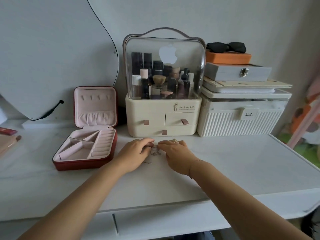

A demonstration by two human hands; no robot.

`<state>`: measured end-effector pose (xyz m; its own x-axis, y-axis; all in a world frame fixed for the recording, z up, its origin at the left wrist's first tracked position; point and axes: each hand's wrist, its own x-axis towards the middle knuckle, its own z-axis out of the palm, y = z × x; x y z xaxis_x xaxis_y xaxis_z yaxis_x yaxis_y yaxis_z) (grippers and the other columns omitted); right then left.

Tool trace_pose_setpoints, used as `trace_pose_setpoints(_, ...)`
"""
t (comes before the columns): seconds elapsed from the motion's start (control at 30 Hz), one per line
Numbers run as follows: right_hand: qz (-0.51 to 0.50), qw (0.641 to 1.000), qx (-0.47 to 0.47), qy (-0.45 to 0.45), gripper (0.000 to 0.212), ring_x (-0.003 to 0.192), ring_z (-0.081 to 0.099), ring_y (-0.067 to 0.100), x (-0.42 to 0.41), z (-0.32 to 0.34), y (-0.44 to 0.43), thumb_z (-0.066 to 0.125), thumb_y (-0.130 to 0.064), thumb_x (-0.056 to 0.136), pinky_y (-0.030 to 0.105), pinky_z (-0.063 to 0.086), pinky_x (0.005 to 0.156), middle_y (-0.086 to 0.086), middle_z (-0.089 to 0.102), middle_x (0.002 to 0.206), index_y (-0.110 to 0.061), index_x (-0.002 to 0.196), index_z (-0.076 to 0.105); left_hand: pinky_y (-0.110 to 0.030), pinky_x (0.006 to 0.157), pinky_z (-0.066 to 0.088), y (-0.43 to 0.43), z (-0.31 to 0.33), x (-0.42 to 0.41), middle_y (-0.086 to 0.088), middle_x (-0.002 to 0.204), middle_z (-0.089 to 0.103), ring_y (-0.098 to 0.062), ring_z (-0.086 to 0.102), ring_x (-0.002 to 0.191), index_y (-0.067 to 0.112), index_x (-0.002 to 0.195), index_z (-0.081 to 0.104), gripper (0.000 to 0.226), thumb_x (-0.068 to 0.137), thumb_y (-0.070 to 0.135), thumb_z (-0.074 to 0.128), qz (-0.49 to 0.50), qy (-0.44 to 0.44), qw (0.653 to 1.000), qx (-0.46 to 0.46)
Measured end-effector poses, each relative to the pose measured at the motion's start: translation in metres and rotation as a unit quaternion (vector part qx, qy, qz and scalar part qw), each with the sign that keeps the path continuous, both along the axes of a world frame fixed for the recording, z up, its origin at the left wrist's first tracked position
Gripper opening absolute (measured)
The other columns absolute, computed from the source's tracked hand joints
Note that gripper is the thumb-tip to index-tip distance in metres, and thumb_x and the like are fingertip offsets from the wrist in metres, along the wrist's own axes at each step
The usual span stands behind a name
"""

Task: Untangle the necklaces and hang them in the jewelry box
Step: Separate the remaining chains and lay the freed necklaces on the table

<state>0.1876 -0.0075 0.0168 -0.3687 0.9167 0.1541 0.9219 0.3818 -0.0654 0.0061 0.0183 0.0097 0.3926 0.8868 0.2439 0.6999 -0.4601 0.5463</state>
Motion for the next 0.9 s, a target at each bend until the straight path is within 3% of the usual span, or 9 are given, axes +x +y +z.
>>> trace_pose_setpoints(0.2, 0.011, 0.995, 0.098, -0.024, 0.042, 0.115, 0.046, 0.022, 0.006, -0.005, -0.042, 0.039, 0.001, 0.078, 0.034, 0.018, 0.094, -0.003, 0.056, 0.119, -0.016, 0.112, 0.056, -0.033, 0.106, 0.035, 0.005, -0.002, -0.002, 0.006, 0.132, 0.059, -0.016, 0.049, 0.126, 0.019, 0.138, 0.047, 0.040, 0.098, 0.019, 0.044, -0.010, 0.021, 1.000, -0.018)
trace_pose_setpoints(0.33, -0.026, 0.993, 0.110, -0.014, 0.039, 0.093, 0.059, 0.023, 0.003, -0.014, -0.082, 0.048, 0.000, 0.065, 0.035, 0.032, 0.089, -0.002, 0.062, 0.102, -0.016, 0.098, 0.061, -0.033, 0.107, 0.032, 0.007, 0.000, 0.001, 0.005, 0.136, 0.056, -0.018, 0.044, 0.129, 0.020, 0.138, 0.046, 0.040, 0.099, 0.024, 0.042, -0.020, 0.064, 0.998, -0.010)
trace_pose_setpoints(0.47, -0.060, 0.988, 0.138, 0.036, 0.038, 0.076, 0.060, 0.016, 0.003, -0.025, -0.110, 0.057, -0.003, 0.056, 0.028, 0.025, 0.079, -0.008, 0.060, 0.091, -0.021, 0.089, 0.062, -0.033, 0.103, 0.034, 0.008, 0.006, 0.008, -0.002, 0.136, 0.053, -0.024, 0.043, 0.128, 0.015, 0.133, 0.048, 0.036, 0.100, 0.025, 0.038, -0.019, 0.106, 0.994, -0.010)
trace_pose_setpoints(0.6, -0.093, 0.976, 0.180, 0.081, 0.042, 0.079, 0.061, 0.013, 0.002, -0.037, -0.134, 0.069, -0.010, 0.052, 0.027, 0.026, 0.078, -0.008, 0.062, 0.097, -0.019, 0.093, 0.067, -0.028, 0.104, 0.027, 0.006, 0.010, 0.017, -0.002, 0.145, 0.044, -0.022, 0.034, 0.135, 0.019, 0.142, 0.038, 0.042, 0.102, 0.027, 0.033, -0.014, 0.137, 0.990, -0.017)
trace_pose_setpoints(0.7, -0.129, 0.962, 0.216, 0.109, 0.050, 0.086, 0.051, 0.010, 0.000, -0.047, -0.146, 0.077, -0.008, 0.046, 0.029, 0.026, 0.077, -0.009, 0.063, 0.098, -0.018, 0.094, 0.069, -0.027, 0.103, 0.026, 0.007, 0.009, 0.023, -0.003, 0.144, 0.044, -0.021, 0.034, 0.134, 0.016, 0.140, 0.040, 0.040, 0.102, 0.025, 0.032, -0.008, 0.149, 0.989, -0.008)
trace_pose_setpoints(0.83, -0.156, 0.940, 0.273, 0.133, 0.042, 0.095, 0.046, 0.009, -0.001, -0.058, -0.154, 0.051, -0.010, 0.064, 0.031, 0.028, 0.079, -0.011, 0.058, 0.106, -0.020, 0.102, 0.067, -0.029, 0.107, 0.024, 0.012, 0.001, 0.027, 0.000, 0.149, 0.040, -0.020, 0.031, 0.137, 0.015, 0.142, 0.038, 0.043, 0.101, 0.025, 0.032, 0.011, 0.163, 0.986, 0.013)
trace_pose_setpoints(0.9, -0.163, 0.933, 0.287, 0.142, 0.046, 0.099, 0.047, 0.010, -0.001, -0.063, -0.156, 0.050, -0.009, 0.064, 0.030, 0.028, 0.080, -0.011, 0.054, 0.111, -0.020, 0.106, 0.064, -0.031, 0.109, 0.023, 0.013, -0.001, 0.029, 0.000, 0.151, 0.037, -0.020, 0.030, 0.139, 0.015, 0.144, 0.036, 0.044, 0.101, 0.027, 0.031, 0.018, 0.174, 0.984, 0.022)
